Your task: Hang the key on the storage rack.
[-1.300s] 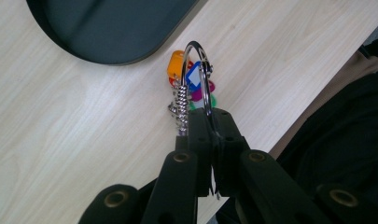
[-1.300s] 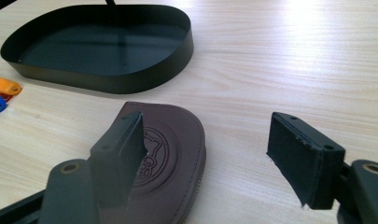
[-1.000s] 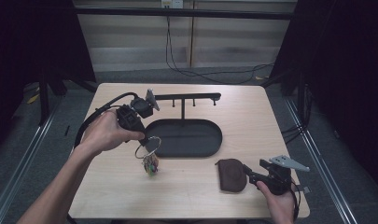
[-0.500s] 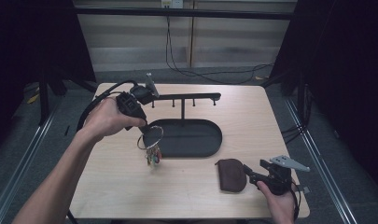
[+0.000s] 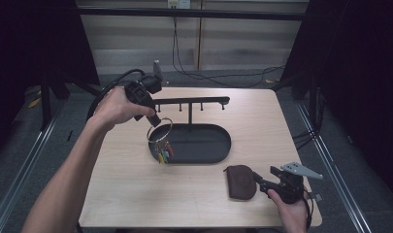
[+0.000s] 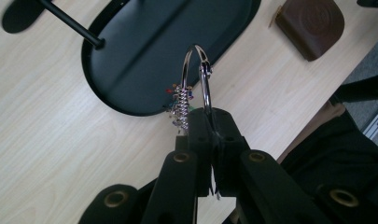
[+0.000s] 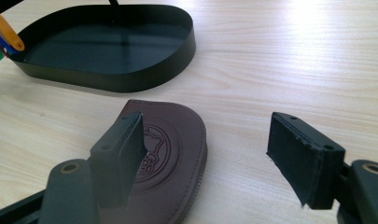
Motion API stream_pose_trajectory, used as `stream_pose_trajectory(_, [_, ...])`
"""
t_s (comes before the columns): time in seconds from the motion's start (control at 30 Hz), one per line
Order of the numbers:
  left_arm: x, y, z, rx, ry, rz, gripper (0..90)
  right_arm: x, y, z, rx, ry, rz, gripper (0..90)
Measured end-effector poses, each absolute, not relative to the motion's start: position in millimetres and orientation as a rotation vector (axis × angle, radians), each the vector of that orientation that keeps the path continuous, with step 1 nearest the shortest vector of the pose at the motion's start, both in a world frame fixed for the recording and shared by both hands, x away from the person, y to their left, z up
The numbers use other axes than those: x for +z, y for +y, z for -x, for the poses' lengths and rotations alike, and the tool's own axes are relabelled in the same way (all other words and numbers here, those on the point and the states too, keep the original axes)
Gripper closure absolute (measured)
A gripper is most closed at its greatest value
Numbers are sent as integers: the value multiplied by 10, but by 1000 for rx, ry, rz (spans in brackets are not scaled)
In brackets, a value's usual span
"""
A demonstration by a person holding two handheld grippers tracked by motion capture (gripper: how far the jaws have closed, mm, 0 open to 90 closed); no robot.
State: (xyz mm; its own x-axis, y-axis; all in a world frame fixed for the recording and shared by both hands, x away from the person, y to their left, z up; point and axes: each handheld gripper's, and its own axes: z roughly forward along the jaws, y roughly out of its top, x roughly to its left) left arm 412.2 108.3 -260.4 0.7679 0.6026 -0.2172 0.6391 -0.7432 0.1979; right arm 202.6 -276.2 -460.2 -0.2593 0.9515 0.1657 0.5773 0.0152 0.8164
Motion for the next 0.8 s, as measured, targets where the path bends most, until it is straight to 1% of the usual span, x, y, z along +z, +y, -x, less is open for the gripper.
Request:
stream_pose_trajectory(0.07, [-2598, 1078, -4142, -199, 959, -2709, 880, -4604, -2764, -2032, 1144, 1866, -1561, 274])
stream_pose_trajectory(0.47, [-2528, 1132, -4332, -157, 1026, -2704, 880, -4602, -2759, -2027, 1147, 1869, -1558, 274])
stream_pose_trajectory(0.6, [-2539, 1162, -4387, -138, 1066, -2689, 880, -4600, -2756, -2025, 1145, 1869, -1557, 274])
stream_pose_trajectory(0.63, [-2545, 1179, -4417, -111, 1096, -2679, 881, -4600, -2755, -2024, 1146, 1870, -1556, 274])
stream_pose_trajectory(0.7, [-2557, 1192, -4440, -119, 1114, -2672, 880, -4600, -2754, -2022, 1144, 1870, -1556, 274])
stream_pose_trajectory(0.8, [-2560, 1202, -4474, -90, 1123, -2693, 880, -4601, -2757, -2025, 1146, 1870, -1557, 273])
